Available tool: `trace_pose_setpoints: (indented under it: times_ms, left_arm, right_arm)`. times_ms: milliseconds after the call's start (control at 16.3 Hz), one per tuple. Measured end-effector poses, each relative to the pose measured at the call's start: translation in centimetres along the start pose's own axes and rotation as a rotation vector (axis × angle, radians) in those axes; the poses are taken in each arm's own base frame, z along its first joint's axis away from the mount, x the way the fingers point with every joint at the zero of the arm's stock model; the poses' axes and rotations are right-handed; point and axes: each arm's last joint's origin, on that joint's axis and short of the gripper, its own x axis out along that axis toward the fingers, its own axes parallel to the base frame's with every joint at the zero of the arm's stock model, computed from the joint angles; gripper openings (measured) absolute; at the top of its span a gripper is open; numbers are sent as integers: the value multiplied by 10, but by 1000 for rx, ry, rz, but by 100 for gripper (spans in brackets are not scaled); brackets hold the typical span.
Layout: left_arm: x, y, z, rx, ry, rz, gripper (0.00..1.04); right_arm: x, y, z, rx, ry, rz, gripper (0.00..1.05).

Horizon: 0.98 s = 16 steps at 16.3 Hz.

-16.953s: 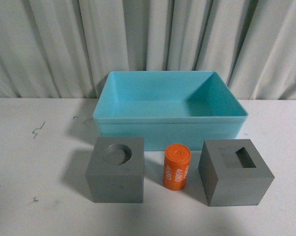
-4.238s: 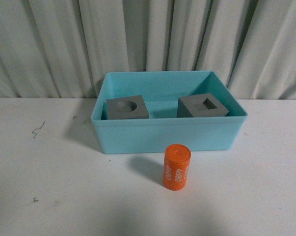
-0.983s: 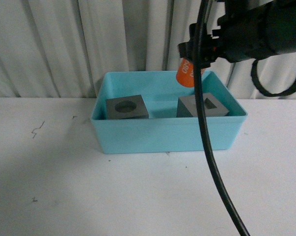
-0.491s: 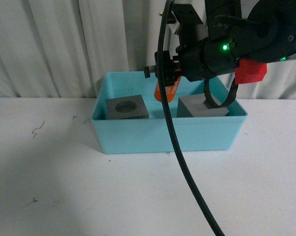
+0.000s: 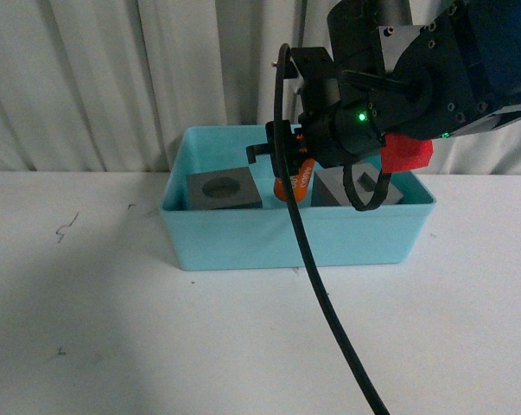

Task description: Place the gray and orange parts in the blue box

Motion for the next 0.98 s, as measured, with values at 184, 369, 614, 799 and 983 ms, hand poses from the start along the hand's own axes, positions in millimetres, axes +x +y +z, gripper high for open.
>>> trace_pose_setpoints:
  times_ms: [184,369,614,799,983]
  left_arm:
    - [0,0,0,0,0,0,98]
    - [0,0,0,0,0,0,98]
    - [0,0,0,0,0,0,98]
    - [0,0,0,0,0,0,98]
    - [0,0,0,0,0,0,98]
  right_arm:
    - [1,1,1,0,14,-8,49]
    - [1,1,2,14,8,-10,80]
    - [-61,-9,27,62,-188,-41,98]
    - [-234,-25,35,82,-399,-149,98]
    - [-291,-10,-60,133,-161,-291,98]
